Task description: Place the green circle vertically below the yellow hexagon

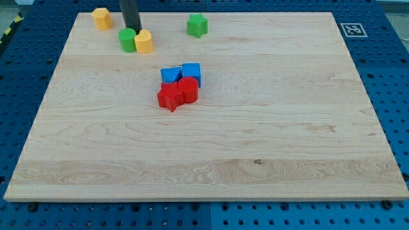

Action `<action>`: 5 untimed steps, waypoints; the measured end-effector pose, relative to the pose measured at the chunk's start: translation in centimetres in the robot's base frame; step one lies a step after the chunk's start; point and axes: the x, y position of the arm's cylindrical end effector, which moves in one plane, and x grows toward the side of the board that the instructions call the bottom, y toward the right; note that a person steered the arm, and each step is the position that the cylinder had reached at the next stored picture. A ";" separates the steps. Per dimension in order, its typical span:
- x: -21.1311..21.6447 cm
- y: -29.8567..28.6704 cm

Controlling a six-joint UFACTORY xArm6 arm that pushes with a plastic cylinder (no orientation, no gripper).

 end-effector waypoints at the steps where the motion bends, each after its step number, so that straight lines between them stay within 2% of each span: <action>1: 2.0 0.3; 5: 8.4 -2.3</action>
